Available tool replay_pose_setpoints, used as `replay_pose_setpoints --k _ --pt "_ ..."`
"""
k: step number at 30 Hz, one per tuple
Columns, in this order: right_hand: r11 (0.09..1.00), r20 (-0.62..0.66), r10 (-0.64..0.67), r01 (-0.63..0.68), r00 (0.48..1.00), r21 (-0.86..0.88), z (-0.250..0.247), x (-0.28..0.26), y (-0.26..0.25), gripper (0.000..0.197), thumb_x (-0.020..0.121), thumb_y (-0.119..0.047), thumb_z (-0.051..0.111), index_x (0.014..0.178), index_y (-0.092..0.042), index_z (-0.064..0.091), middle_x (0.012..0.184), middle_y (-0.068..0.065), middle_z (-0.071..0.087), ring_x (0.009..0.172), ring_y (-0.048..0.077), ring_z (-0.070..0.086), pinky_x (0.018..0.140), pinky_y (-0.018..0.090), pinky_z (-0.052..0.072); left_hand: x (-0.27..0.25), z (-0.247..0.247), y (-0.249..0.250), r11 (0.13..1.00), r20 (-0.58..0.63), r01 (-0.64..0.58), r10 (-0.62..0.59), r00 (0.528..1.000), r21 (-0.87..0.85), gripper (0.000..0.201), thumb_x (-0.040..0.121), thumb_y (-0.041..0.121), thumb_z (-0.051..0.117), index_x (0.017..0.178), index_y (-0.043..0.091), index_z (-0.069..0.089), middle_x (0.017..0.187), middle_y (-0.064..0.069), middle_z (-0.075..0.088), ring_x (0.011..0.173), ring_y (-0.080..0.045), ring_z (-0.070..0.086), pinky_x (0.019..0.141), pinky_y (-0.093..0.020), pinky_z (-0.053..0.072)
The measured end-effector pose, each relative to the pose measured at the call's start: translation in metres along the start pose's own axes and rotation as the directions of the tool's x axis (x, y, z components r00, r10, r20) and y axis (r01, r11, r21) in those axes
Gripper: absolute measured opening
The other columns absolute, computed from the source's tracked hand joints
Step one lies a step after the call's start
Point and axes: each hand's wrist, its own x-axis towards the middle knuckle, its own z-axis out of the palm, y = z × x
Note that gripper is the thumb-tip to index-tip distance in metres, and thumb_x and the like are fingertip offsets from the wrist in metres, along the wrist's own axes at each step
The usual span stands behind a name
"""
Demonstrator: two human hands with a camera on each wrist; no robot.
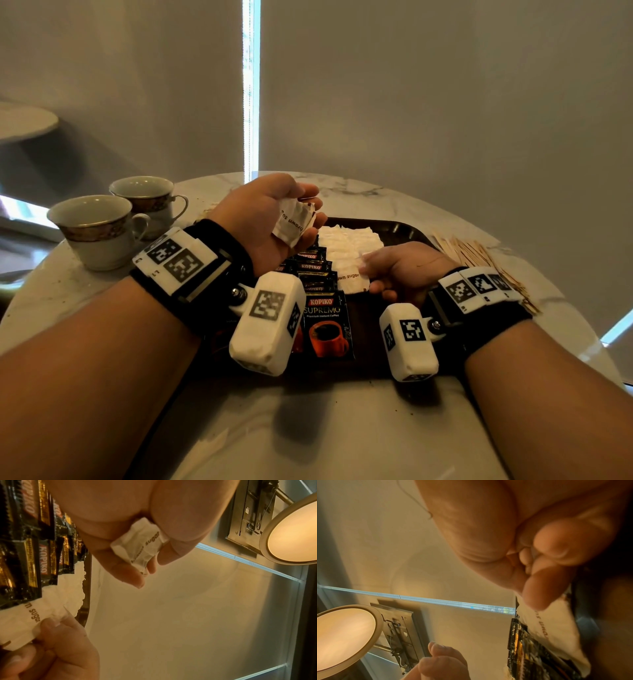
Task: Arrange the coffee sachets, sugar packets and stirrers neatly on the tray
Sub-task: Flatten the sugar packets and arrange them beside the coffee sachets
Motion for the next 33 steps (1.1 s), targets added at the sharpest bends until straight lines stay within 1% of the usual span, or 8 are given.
replay_pose_setpoints --k 4,10,12,15,20,23,28,33 --pt "0.999 -0.035 -0.045 0.045 0.998 -0.004 -0.001 0.002 0.000 0.031 0.078 -0.015 0.076 0.108 -0.016 0.072 0.089 0.013 0.068 0.061 0.017 0.052 0.056 0.028 0.035 0.000 0.000 0.000 1.000 -0.003 -0.003 0.003 1.000 0.005 0.021 0.097 0.014 0.046 0.101 0.008 0.066 0.093 -0.008 0.065 0.059 -0.015 0.068 0.052 -0.022 0.053" --pt "0.997 -0.072 -0.072 0.072 0.995 -0.012 0.002 -0.001 -0.001 0.028 0.080 -0.003 0.074 0.106 -0.010 0.069 0.080 0.013 0.068 0.058 0.018 0.055 0.053 0.028 0.041 0.000 -0.001 -0.001 1.000 -0.006 0.005 -0.005 1.000 -0.002 0.022 0.097 0.014 0.046 0.103 0.007 0.066 0.095 -0.009 0.065 0.061 -0.016 0.068 0.052 -0.023 0.053" --pt "0.997 -0.074 -0.071 0.069 0.995 -0.033 0.003 -0.003 -0.001 0.030 0.078 -0.010 0.076 0.107 -0.010 0.069 0.079 0.011 0.068 0.058 0.018 0.054 0.053 0.029 0.039 0.000 0.000 -0.001 1.000 -0.005 0.007 -0.007 1.000 -0.007 0.022 0.097 0.013 0.046 0.102 0.007 0.066 0.093 -0.009 0.065 0.057 -0.015 0.068 0.051 -0.022 0.053" --pt "0.997 -0.096 -0.063 0.059 0.993 -0.052 0.003 -0.005 -0.002 0.043 0.073 -0.033 0.081 0.105 -0.008 0.070 0.081 0.007 0.067 0.057 0.016 0.051 0.052 0.028 0.036 0.001 0.000 -0.001 1.000 -0.003 0.009 -0.009 1.000 -0.008 0.022 0.097 0.013 0.046 0.101 0.007 0.066 0.091 -0.008 0.065 0.057 -0.015 0.068 0.051 -0.023 0.053" --pt "0.991 -0.151 -0.105 0.116 0.983 0.060 0.006 -0.007 -0.005 0.029 0.091 -0.034 0.066 0.101 -0.006 0.067 0.074 0.005 0.061 0.050 0.013 0.051 0.044 0.025 0.038 0.000 -0.001 -0.001 1.000 -0.008 0.016 -0.016 1.000 0.000 0.022 0.097 0.014 0.045 0.101 0.007 0.066 0.093 -0.008 0.065 0.061 -0.016 0.067 0.051 -0.024 0.053" --pt "0.981 -0.179 -0.128 0.151 0.976 0.120 0.008 -0.010 -0.006 0.023 0.095 -0.029 0.061 0.095 -0.006 0.065 0.069 0.004 0.060 0.050 0.014 0.055 0.044 0.025 0.040 0.000 -0.001 0.000 1.000 -0.006 0.022 -0.022 1.000 0.001 0.022 0.097 0.014 0.046 0.102 0.007 0.066 0.096 -0.009 0.064 0.067 -0.017 0.066 0.051 -0.024 0.053" --pt "0.983 -0.047 -0.055 0.062 0.997 0.175 0.013 -0.015 -0.007 0.027 0.097 -0.030 0.060 0.091 -0.004 0.064 0.071 0.010 0.067 0.062 0.022 0.069 0.052 0.028 0.057 0.001 -0.001 0.000 1.000 0.000 0.020 -0.020 1.000 -0.013 0.021 0.097 0.014 0.046 0.101 0.008 0.066 0.094 -0.008 0.065 0.060 -0.015 0.068 0.051 -0.023 0.053" --pt "0.982 -0.007 -0.028 0.029 1.000 0.187 0.015 -0.016 -0.009 0.029 0.097 -0.031 0.059 0.090 -0.003 0.063 0.077 0.015 0.070 0.071 0.027 0.073 0.056 0.029 0.060 0.001 -0.001 -0.001 1.000 0.010 0.014 -0.014 1.000 -0.018 0.021 0.097 0.014 0.046 0.101 0.007 0.065 0.095 -0.009 0.064 0.067 -0.017 0.067 0.052 -0.024 0.054"
